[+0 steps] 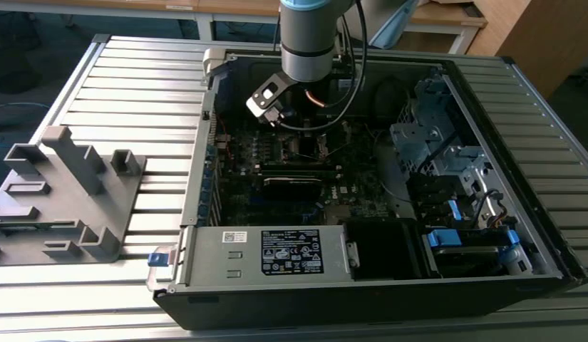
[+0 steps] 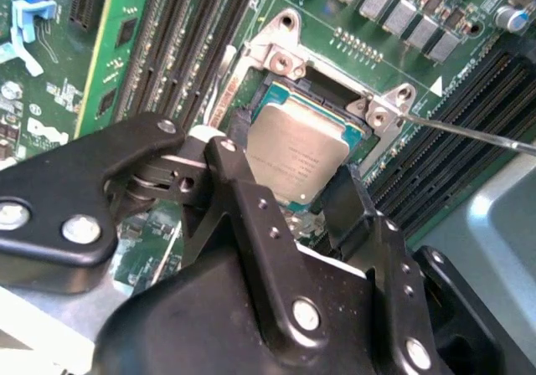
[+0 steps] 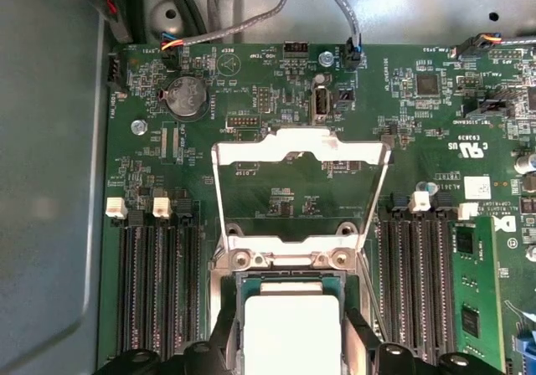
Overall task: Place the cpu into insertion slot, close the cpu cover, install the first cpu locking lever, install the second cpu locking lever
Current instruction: 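Place the cpu into insertion slot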
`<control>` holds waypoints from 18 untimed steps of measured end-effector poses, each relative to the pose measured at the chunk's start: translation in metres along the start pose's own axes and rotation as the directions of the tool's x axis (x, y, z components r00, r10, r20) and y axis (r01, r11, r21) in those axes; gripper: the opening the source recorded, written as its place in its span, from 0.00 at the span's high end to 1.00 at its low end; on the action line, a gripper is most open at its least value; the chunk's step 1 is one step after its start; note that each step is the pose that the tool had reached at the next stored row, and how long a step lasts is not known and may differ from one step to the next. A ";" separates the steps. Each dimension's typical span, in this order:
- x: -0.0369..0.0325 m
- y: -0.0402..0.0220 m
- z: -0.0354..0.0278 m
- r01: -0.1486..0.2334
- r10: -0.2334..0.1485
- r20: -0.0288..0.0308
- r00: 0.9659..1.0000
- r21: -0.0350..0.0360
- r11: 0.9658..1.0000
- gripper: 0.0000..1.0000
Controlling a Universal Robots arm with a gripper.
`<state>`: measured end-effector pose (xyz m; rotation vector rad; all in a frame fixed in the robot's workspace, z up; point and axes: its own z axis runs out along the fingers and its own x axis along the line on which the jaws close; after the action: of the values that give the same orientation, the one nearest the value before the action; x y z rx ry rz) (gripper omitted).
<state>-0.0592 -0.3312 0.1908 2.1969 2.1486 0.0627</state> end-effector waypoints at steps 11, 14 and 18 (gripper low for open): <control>-0.0002 0.0009 -0.0117 0.000 0.000 0.000 1.000 0.000 1.000 0.39; -0.0002 0.0010 -0.0117 0.000 0.000 0.000 1.000 0.000 1.000 0.39; -0.0002 0.0009 -0.0119 0.000 0.000 0.000 1.000 0.000 1.000 0.39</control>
<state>-0.0591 -0.3312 0.2027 2.1969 2.1485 0.0627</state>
